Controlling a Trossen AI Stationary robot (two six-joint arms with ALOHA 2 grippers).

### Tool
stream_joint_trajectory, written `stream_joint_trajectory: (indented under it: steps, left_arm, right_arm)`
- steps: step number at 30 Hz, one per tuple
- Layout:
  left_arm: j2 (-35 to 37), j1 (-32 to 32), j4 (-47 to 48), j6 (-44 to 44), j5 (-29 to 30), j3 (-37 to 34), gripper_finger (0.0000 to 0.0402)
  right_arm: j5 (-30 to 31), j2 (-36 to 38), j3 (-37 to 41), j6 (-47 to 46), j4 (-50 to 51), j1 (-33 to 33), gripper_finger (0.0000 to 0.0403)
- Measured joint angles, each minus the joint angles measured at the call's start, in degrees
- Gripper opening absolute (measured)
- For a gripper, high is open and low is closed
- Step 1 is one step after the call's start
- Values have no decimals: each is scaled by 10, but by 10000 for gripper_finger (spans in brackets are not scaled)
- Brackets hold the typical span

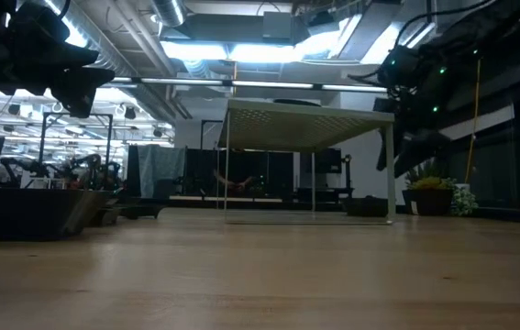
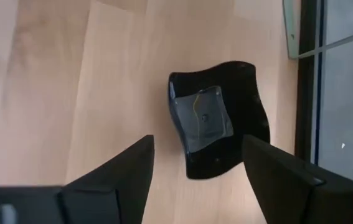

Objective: Pick & Place Mini shaped plates
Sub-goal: Stack the black distorted square plate on top of the black distorted square plates on the shelf

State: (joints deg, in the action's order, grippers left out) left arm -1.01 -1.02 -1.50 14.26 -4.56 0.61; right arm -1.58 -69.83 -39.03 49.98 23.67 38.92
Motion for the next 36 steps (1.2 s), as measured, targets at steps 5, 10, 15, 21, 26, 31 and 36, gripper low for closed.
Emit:
stream_joint_trajectory:
  steps: [5, 10, 15, 21, 26, 31, 36]
  left_arm:
    - [0, 0, 0, 0, 0, 0, 152]
    - [0, 0, 0, 0, 0, 0, 152]
    - [0, 0, 0, 0, 0, 0, 152]
    - [0, 0, 0, 0, 0, 0, 152]
    - [0, 0, 0, 0, 0, 0, 152]
    - [0, 0, 0, 0, 0, 0, 152]
    - [0, 0, 0, 0, 0, 0, 152]
  right_arm:
    - [-1, -42, 0, -3, -25, 0, 206]
    - [-2, -74, 0, -4, -33, 0, 185]
    - [-2, -90, 0, -4, -42, 0, 178]
    - [-2, -116, 0, -4, -59, 0, 178]
    - [-1, -128, 0, -4, -67, 0, 176]
    - [-1, -128, 0, -19, -67, 1, 150]
    - [-2, -128, 0, -51, -61, 3, 94]
